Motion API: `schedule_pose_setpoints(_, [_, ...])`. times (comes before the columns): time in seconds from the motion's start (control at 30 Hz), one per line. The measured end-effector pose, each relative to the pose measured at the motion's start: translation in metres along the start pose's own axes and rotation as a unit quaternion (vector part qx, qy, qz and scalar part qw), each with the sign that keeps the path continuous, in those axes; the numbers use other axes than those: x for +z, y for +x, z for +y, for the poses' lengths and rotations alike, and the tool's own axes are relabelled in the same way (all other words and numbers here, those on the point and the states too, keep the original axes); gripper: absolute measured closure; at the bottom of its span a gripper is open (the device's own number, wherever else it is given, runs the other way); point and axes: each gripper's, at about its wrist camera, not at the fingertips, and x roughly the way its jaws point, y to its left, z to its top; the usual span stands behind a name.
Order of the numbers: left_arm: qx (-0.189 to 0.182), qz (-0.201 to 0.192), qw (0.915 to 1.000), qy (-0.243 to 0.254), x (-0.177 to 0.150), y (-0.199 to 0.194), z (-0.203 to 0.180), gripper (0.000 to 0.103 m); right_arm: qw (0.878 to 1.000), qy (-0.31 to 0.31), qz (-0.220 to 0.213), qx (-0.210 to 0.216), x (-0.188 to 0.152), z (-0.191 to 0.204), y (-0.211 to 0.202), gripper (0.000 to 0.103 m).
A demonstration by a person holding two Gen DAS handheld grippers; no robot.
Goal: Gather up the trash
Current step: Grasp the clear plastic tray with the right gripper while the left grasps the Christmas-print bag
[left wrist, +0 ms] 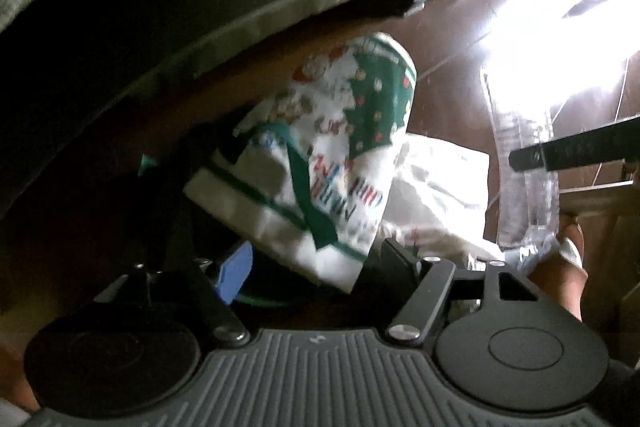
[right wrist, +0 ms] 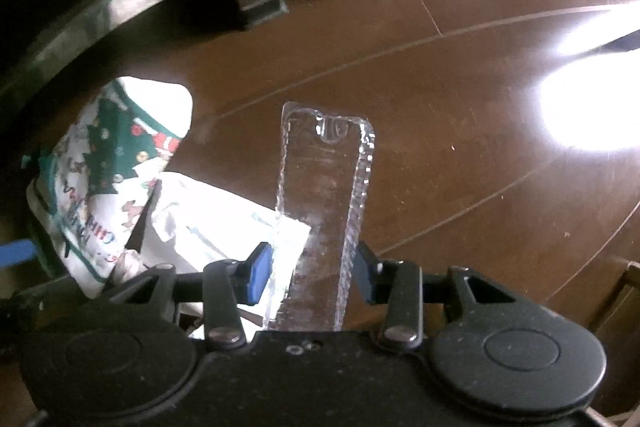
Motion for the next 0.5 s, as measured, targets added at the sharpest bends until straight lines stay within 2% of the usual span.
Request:
schedule_pose_setpoints(0.17, [0.06,-0.016,0.9961,0.064,0.017,0.015,-0.03,0.032,1.0,0.023,0.004,0.019,0.004,-0.008,0.006,0.061])
schedule_pose_setpoints(0.33, [0.055,-0.025,0.9954,0.074,0.03,0.027,-0.051,0.032,0.999,0.03,0.013,0.03,0.004,-0.012,0.016,0.061])
schedule_pose_setpoints(0.43, [0.079,-0.043,0.9905,0.104,0.03,0.029,-0.066,0.022,0.999,0.034,0.018,0.035,0.003,-0.016,0.018,0.061])
schedule_pose_setpoints(0.5, [0.087,-0.038,0.9905,0.099,0.037,0.035,-0.068,0.021,0.999,0.037,0.019,0.035,0.002,-0.018,0.022,0.061])
